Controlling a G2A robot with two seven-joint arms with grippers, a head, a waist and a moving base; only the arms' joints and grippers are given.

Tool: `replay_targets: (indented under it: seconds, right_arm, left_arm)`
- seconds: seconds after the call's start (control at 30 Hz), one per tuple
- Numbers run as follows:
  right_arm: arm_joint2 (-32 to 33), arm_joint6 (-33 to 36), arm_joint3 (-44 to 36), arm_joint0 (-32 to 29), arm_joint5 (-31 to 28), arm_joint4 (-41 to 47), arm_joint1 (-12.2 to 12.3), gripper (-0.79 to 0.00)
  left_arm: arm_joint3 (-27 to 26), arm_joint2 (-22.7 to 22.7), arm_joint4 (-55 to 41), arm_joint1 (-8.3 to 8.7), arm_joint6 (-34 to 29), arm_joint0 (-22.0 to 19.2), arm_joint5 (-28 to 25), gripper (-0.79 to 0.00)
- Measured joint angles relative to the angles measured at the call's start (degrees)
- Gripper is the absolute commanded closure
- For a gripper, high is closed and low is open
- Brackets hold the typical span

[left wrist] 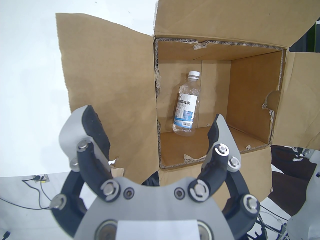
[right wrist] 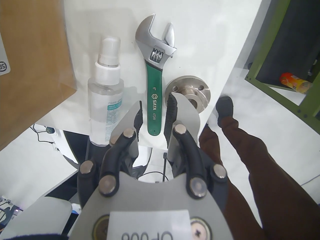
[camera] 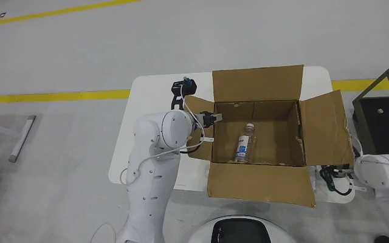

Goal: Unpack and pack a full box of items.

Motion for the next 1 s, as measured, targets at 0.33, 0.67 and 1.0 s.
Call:
replay_targets:
  seconds: [0.33, 0.67, 1.0]
  right_arm:
    - [-1.4, -1.1, 0.6, -0.6, -0.1, -0.8, 0.1, -0.32]
    - [-2.0, -2.5, 1.2, -0.9, 0.3, -1.4, 0.3, -0.302]
    - [-2.7, -3.2, 1.3, -1.6, 0.1, -1.6, 0.4, -0.299]
  left_arm:
    - [0.0, 0.0, 0.0, 0.0, 0.0, 0.0, 0.0, -0.785]
    - [0.0, 0.0, 0.0, 0.0, 0.0, 0.0, 0.0, -0.785]
    - [0.0, 0.0, 0.0, 0.0, 0.0, 0.0, 0.0, -0.785]
